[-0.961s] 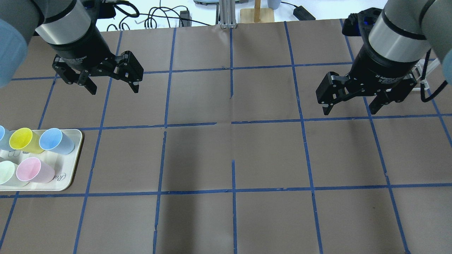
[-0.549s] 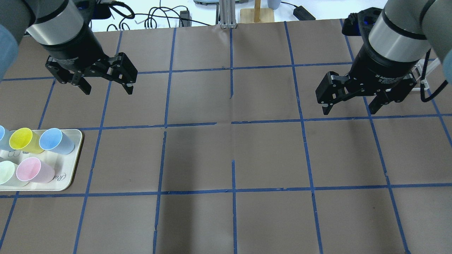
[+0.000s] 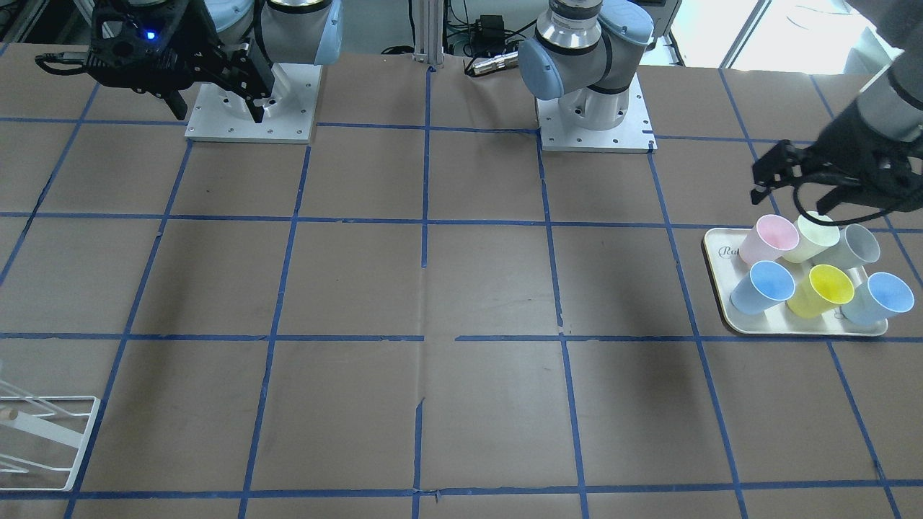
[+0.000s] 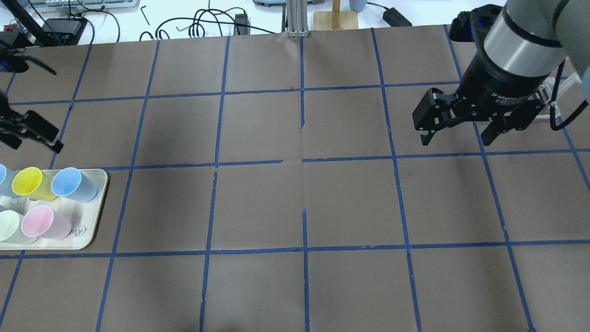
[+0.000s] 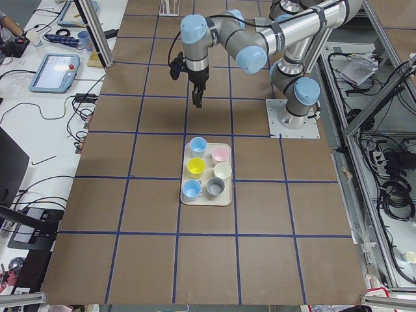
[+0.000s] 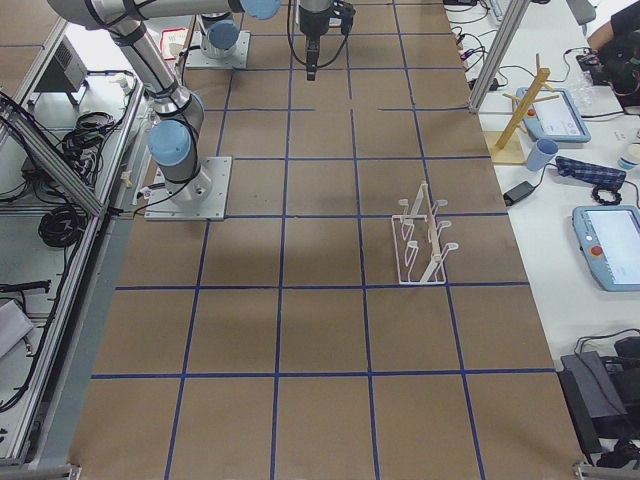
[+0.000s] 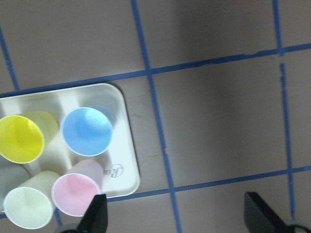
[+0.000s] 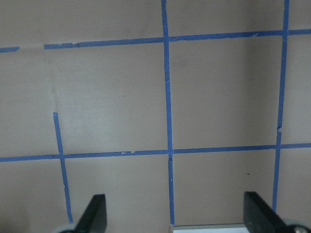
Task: Transfer IKEA cup to right arm and place on rack
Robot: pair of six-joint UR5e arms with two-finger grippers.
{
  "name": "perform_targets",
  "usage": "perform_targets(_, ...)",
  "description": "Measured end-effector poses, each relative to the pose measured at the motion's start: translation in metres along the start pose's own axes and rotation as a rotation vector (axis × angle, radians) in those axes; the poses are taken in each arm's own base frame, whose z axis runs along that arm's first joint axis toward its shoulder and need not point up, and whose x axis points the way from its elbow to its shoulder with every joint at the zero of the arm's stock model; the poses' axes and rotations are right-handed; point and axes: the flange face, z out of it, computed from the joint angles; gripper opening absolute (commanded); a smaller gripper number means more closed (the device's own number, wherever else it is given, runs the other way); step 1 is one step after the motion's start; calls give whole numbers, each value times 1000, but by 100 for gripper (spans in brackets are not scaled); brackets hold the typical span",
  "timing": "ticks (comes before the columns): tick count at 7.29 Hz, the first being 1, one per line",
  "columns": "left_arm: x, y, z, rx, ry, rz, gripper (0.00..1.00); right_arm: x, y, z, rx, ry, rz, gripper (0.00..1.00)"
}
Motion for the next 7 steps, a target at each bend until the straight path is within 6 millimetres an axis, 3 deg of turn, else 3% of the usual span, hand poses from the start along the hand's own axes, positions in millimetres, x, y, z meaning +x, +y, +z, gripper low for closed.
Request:
perform_targets(1,-48,2,18,33,-31,43,100,-7,-7,3,-2,-113,5,100)
perform_targets(4,-139,-9,83,58,-72,156,100,-13,-35,4,18,-463,44,100)
perform_targets(5,-162,-7,106,47,-51,156,100,-11,-44,5,16,-574,65,100)
perform_targets(7,-184,-8,133,33,-25,152,100,-18,-59,18,-2,-808,55,100)
